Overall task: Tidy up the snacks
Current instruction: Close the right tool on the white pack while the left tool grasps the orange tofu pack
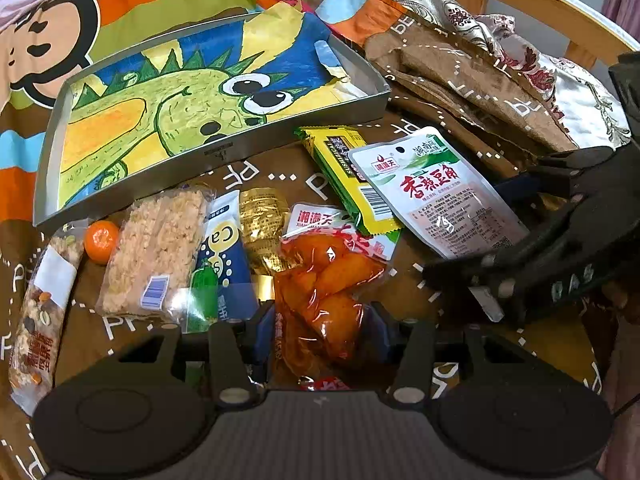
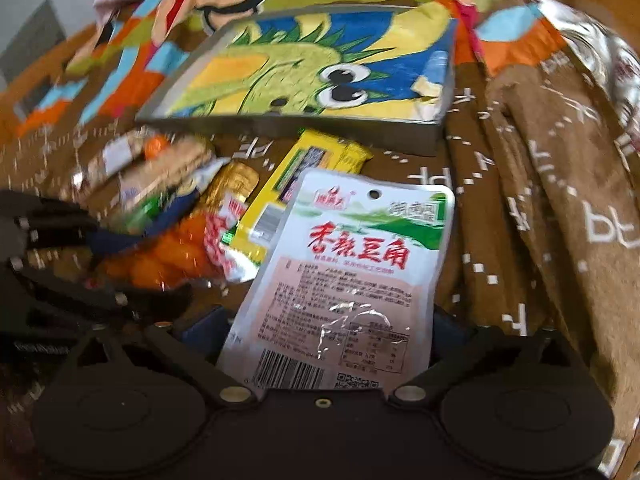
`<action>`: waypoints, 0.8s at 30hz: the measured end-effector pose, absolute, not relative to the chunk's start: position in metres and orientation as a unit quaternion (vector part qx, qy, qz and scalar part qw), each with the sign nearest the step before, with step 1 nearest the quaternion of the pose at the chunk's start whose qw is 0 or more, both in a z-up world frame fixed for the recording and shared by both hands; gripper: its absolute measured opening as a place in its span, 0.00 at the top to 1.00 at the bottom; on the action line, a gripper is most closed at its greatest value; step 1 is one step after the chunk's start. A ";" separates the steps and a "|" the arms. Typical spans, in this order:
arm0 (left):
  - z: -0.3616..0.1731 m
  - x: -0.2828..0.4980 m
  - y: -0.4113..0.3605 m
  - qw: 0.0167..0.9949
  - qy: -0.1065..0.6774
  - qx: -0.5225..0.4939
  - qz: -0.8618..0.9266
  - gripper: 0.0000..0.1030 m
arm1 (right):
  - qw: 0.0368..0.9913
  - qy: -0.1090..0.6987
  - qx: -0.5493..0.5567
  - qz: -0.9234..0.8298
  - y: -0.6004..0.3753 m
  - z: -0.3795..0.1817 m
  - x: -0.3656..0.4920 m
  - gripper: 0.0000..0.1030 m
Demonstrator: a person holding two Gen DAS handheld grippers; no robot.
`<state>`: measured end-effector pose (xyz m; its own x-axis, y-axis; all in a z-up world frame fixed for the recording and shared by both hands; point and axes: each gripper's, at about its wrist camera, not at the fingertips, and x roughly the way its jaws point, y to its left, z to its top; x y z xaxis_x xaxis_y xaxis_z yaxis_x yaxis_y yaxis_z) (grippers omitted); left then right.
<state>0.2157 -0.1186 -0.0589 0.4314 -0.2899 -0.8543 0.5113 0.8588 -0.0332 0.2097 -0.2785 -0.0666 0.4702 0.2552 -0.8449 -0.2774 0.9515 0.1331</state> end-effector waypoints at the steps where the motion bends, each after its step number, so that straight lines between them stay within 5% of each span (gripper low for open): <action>1: -0.059 0.216 -0.118 0.838 0.477 0.114 -0.239 0.49 | 0.857 0.491 -0.027 0.154 -0.274 -0.068 0.209 0.01; 5: -0.059 0.215 -0.119 0.839 0.477 0.114 -0.237 0.50 | 0.863 0.482 -0.037 0.150 -0.274 -0.068 0.207 0.08; 15: -0.051 0.207 -0.121 0.838 0.489 0.112 -0.216 0.52 | 0.887 0.443 -0.018 0.131 -0.287 -0.049 0.202 0.54; 20: -0.048 0.202 -0.120 0.837 0.500 0.101 -0.199 0.52 | 0.881 0.452 -0.009 0.140 -0.288 -0.051 0.204 0.44; 24: -0.045 0.198 -0.118 0.840 0.498 0.098 -0.191 0.52 | 0.865 0.475 0.006 0.160 -0.287 -0.057 0.205 0.25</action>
<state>0.1979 -0.1185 -0.0451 0.4317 -0.2233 -0.8739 0.4183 0.9079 -0.0254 0.2050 -0.2870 -0.0568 0.4969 0.2829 -0.8204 -0.2714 0.9486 0.1627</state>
